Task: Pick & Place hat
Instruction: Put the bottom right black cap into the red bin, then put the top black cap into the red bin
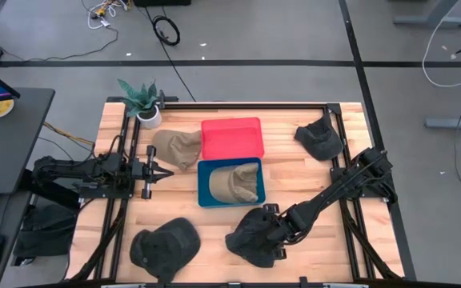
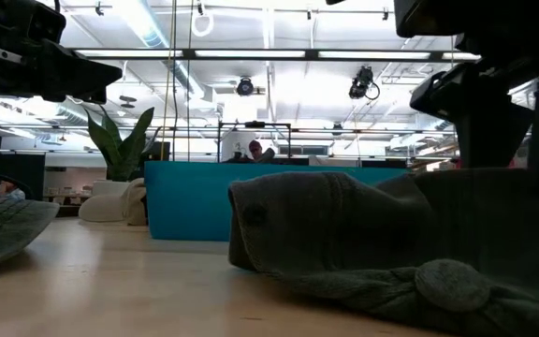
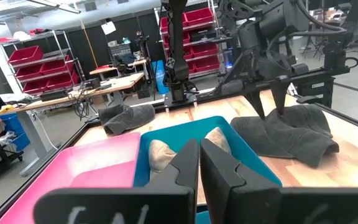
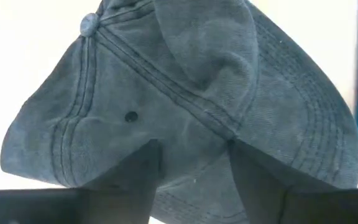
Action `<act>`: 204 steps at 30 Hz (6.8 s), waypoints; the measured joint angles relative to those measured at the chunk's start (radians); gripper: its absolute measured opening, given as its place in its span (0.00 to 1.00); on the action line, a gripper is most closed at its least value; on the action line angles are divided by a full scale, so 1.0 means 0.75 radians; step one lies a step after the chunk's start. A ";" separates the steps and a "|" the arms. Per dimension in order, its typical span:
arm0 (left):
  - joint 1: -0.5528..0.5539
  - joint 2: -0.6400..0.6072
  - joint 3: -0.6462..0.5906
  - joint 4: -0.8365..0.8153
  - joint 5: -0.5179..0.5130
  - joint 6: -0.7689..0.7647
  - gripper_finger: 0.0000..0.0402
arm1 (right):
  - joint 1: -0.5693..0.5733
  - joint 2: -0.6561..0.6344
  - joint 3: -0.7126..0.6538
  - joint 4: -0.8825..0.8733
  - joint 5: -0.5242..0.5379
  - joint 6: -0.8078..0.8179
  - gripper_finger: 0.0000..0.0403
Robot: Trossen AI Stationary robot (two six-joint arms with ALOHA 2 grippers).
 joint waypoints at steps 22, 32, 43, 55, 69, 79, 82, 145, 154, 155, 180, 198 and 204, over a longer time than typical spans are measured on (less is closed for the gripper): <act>0.000 0.001 0.000 0.000 0.000 0.000 0.05 | 0.027 -0.083 0.249 -0.281 -0.096 -0.209 0.00; 0.000 0.000 0.001 0.000 0.000 0.000 0.05 | -0.071 -0.160 0.386 -0.108 0.410 -0.512 0.00; 0.000 0.001 0.000 0.000 0.000 0.000 0.05 | -0.424 -0.191 0.389 0.130 0.827 -0.388 0.00; 0.000 0.001 0.001 0.000 0.000 0.000 0.05 | -0.889 -0.190 0.387 -0.001 0.614 -0.209 0.00; 0.000 0.000 0.000 0.000 0.000 0.000 0.05 | -1.004 -0.176 0.113 0.262 0.464 -0.102 0.00; 0.000 0.000 0.000 0.000 0.000 0.000 0.05 | -1.060 -0.176 -0.011 0.443 0.439 -0.121 0.04; 0.000 0.001 0.001 0.000 0.000 0.000 0.05 | -1.074 -0.176 -0.012 0.447 0.439 -0.132 0.06; 0.000 0.000 0.000 0.000 0.000 0.000 0.05 | -1.173 -0.128 -0.012 0.278 0.244 -0.274 0.01; 0.000 0.000 0.000 0.000 0.000 0.000 0.05 | -1.151 -0.143 -0.012 0.224 0.211 -0.239 0.00; 0.000 0.000 0.000 0.000 0.000 0.000 0.05 | -1.151 -0.143 -0.012 0.221 0.196 -0.237 0.00; 0.000 0.000 0.001 0.000 0.000 0.000 0.05 | -1.214 0.040 -0.007 0.328 0.235 -0.300 0.01; 0.000 0.000 0.000 0.000 0.000 0.000 0.05 | -1.193 -0.043 -0.015 0.303 0.221 -0.428 0.21; 0.000 0.000 0.001 0.000 0.000 0.000 0.05 | -1.190 -0.168 -0.015 0.199 0.230 -0.461 0.36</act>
